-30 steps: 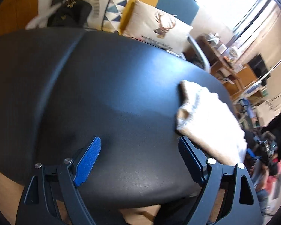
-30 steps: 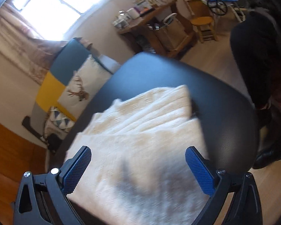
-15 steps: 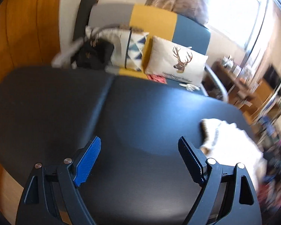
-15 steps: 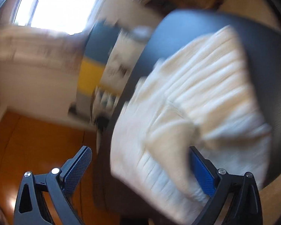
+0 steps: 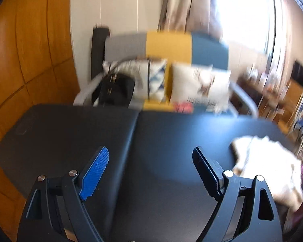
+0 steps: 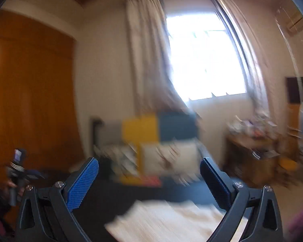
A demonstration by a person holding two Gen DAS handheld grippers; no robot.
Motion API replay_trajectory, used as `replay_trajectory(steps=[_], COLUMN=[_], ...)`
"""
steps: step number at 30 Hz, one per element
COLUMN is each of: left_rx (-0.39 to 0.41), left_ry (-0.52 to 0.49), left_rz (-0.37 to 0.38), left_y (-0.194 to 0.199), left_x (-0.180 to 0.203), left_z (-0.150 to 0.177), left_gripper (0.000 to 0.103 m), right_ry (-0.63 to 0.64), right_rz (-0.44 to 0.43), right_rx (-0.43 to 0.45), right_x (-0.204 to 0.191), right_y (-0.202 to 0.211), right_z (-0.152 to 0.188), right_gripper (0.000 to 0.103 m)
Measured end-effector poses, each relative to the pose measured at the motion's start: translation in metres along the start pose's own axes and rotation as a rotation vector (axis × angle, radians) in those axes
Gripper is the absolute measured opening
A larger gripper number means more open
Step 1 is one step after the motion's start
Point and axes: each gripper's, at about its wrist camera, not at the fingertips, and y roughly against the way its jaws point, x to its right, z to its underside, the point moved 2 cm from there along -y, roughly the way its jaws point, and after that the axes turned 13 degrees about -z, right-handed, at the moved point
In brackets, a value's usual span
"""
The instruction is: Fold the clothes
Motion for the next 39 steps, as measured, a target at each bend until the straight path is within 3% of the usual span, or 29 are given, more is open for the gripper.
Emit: replay_trajectory(steps=[2, 3, 7, 9, 11, 12, 13, 15, 17, 19, 20, 21, 24, 27, 30, 33, 37, 39], left_rx=[0.010, 0.005, -0.034, 0.006, 0.084, 0.119, 0.139, 0.136, 0.108, 0.058, 0.028, -0.002, -0.037, -0.102, -0.109, -0.108, -0.113, -0.116], left_ry=[0.028, 0.029, -0.041, -0.099, -0.165, -0.184, -0.176, -0.093, 0.034, 0.164, 0.171, 0.138, -0.030, -0.108, -0.154, -0.092, -0.038, -0.032], left_rz=[0.040, 0.056, 0.057, -0.017, -0.129, -0.167, -0.161, -0.026, 0.139, 0.293, 0.311, 0.282, 0.132, 0.124, 0.025, -0.024, -0.068, -0.064], left_y=[0.004, 0.001, -0.001, 0.008, 0.010, 0.012, 0.015, 0.023, 0.026, 0.023, 0.019, 0.014, 0.009, 0.006, 0.000, 0.002, -0.008, -0.014], left_x=[-0.001, -0.001, 0.019, 0.032, 0.047, 0.053, 0.057, 0.057, 0.051, 0.044, 0.046, 0.051, 0.073, 0.082, 0.081, 0.063, 0.041, 0.038], left_z=[-0.004, -0.006, 0.002, 0.010, 0.014, 0.016, 0.016, 0.012, 0.005, -0.004, -0.007, -0.009, -0.005, 0.013, 0.025, 0.036, 0.037, 0.037], left_gripper=[0.090, 0.090, 0.090, 0.090, 0.090, 0.090, 0.090, 0.090, 0.090, 0.090, 0.090, 0.090, 0.090, 0.090, 0.090, 0.090, 0.090, 0.090], right_ry=[-0.224, -0.306, -0.334, -0.291, -0.131, -0.063, -0.027, 0.017, 0.007, -0.244, -0.361, -0.443, -0.618, -0.605, -0.386, -0.219, -0.157, -0.209], right_rz=[-0.250, -0.283, -0.087, -0.037, 0.099, 0.151, 0.163, 0.157, 0.074, -0.096, -0.164, -0.224, -0.349, -0.186, 0.077, 0.140, 0.326, 0.404], right_rx=[-0.064, -0.125, -0.416, -0.562, -0.699, -0.713, -0.684, -0.578, -0.413, -0.296, -0.267, -0.249, -0.155, -0.204, -0.500, -0.600, -0.928, -1.011], right_x=[0.021, 0.033, 0.061, 0.060, 0.049, 0.039, 0.033, 0.017, 0.009, 0.015, 0.019, 0.021, 0.027, 0.019, 0.009, 0.016, 0.069, 0.105], right_y=[-0.032, -0.050, -0.120, -0.153, -0.180, -0.187, -0.193, -0.195, -0.185, -0.179, -0.178, -0.181, -0.182, -0.184, -0.201, -0.184, -0.137, -0.114], right_z=[0.014, 0.026, 0.080, 0.099, 0.112, 0.113, 0.109, 0.096, 0.085, 0.086, 0.093, 0.100, 0.123, 0.144, 0.165, 0.167, 0.195, 0.203], right_gripper=[0.103, 0.103, 0.103, 0.103, 0.103, 0.103, 0.103, 0.103, 0.103, 0.103, 0.103, 0.103, 0.103, 0.103, 0.103, 0.103, 0.103, 0.103])
